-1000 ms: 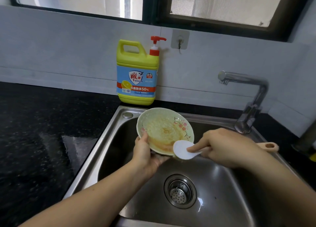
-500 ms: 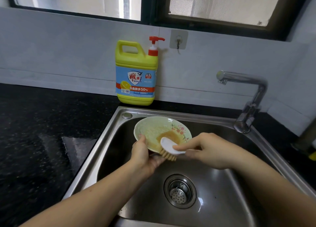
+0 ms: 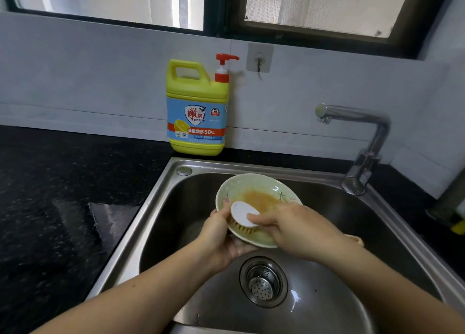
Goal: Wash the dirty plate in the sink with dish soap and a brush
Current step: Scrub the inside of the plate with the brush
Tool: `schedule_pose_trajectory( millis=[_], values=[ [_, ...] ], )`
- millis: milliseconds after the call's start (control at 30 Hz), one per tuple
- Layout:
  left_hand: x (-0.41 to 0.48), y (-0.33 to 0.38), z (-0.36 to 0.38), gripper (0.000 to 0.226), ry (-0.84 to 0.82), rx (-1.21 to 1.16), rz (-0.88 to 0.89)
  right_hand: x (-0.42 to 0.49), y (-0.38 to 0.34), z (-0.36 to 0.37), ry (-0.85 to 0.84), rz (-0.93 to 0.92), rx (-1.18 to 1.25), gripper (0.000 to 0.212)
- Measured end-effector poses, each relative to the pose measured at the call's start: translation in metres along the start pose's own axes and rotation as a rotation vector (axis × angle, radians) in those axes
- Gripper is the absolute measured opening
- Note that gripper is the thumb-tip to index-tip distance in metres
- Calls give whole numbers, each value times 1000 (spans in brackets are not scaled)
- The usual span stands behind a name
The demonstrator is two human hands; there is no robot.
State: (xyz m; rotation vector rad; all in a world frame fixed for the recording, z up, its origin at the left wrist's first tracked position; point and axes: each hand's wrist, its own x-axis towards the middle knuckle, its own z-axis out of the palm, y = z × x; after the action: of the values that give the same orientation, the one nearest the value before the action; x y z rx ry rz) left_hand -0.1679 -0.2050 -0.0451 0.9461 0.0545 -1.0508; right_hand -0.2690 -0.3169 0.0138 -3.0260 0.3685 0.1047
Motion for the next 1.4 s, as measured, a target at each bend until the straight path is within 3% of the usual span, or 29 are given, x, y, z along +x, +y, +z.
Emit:
schedule_pose_trajectory(
  millis=[233,400,533,833,1000,1100,1300,1400],
  values=[
    [-2,-2,0,42,20,47,-3,3,15,4,142,143,-258,48],
    [-5,0,2,39,41,21,37,-5,31,-20,-50,211,-241,36],
    [-8,0,2,35,64,65,73,-11,19,-27,-154,81,-195,33],
    [-8,-5,0,38,88,201,31,-1,10,-3,-59,-67,-136,36],
    [-8,-10,3,34,20,264,2,4,13,3,147,3,-178,45],
    [-10,-9,5,30,15,292,14,0,17,-3,165,82,-264,48],
    [-13,-7,4,28,9,269,79,-12,31,-27,-25,249,-414,30],
    [-14,-3,4,26,19,261,140,-20,22,-37,-210,156,-350,35]
  ],
)
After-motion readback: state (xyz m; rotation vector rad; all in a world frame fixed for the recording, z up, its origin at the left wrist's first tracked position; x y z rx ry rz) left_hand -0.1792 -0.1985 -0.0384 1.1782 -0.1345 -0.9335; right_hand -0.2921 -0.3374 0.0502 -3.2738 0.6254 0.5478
